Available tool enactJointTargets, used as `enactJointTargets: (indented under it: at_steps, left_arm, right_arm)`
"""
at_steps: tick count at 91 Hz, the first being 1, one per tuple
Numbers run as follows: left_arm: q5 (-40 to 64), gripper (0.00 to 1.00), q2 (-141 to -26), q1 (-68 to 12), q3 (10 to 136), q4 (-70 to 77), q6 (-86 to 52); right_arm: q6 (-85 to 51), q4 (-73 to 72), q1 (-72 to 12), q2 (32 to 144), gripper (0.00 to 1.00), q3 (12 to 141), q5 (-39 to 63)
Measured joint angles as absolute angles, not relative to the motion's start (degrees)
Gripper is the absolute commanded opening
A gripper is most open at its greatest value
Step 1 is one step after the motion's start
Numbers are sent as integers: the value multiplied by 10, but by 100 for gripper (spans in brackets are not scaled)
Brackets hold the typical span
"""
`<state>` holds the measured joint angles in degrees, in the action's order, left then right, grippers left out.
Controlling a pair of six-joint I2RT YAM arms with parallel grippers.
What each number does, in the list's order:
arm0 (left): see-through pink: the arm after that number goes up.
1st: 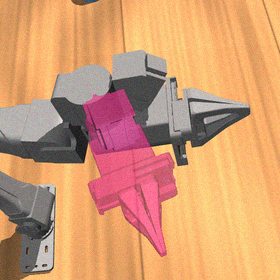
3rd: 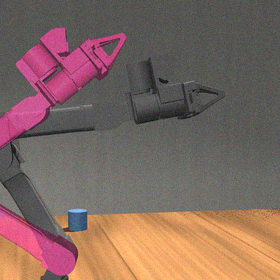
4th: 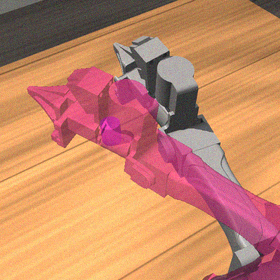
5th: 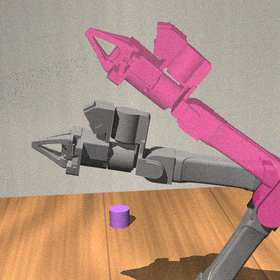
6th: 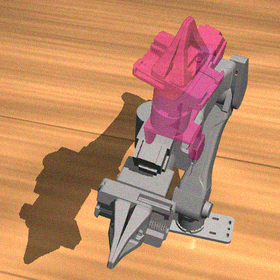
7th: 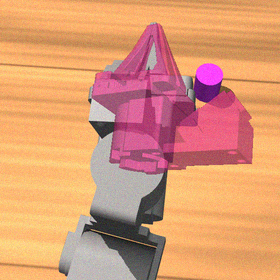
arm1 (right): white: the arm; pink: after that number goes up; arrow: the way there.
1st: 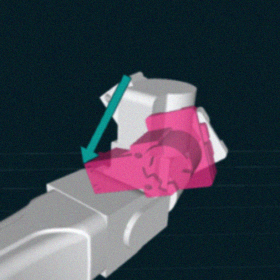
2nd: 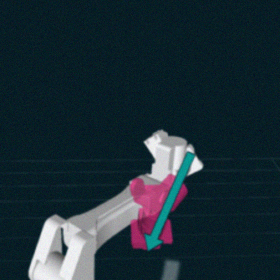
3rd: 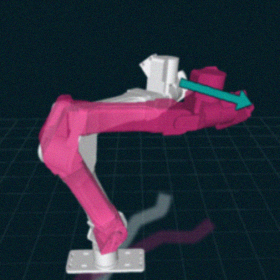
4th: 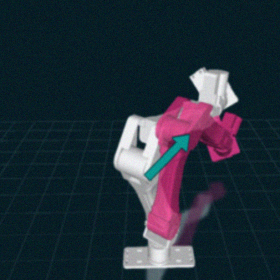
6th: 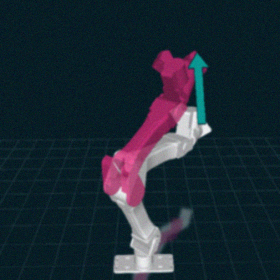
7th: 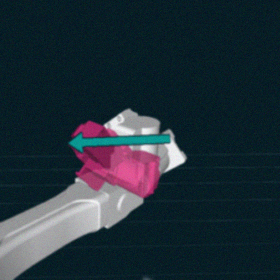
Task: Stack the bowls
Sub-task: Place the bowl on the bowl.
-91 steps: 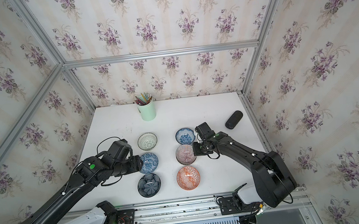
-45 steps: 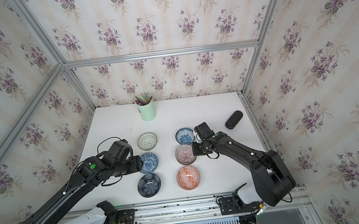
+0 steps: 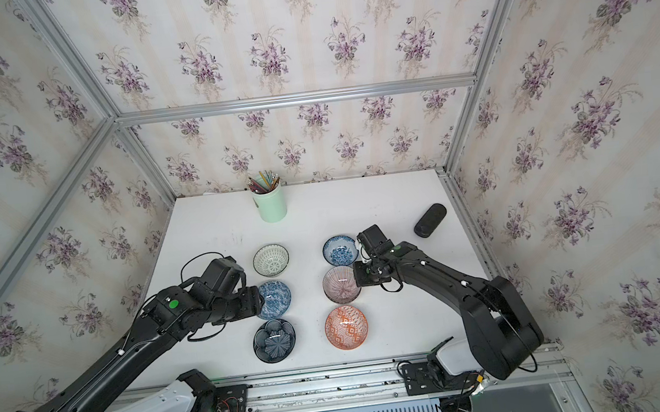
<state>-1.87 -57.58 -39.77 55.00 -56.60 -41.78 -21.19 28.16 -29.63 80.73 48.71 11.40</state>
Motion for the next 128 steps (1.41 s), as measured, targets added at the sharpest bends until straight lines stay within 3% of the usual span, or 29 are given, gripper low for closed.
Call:
enactJointTargets:
  at_steps: [70,79,98,113,128]
  left_arm:
    - [-17,74,-578,-397,549,-565,-417]
    - [-17,74,-576,-397,546,-565,-418]
    - [-19,73,-564,-397,529,-578,-452]
    - [10,71,-546,-397,481,-594,-491]
    - [63,58,-524,-397,413,-585,-517]
  right_arm:
    - [-212,281,-298,811,24,488,116]
    - [-213,281,-298,811,30,488,116]
    - [-217,282,-299,781,54,498,108]
    - [-230,283,-299,721,58,511,68]
    - [-239,283,-299,691,57,525,54]
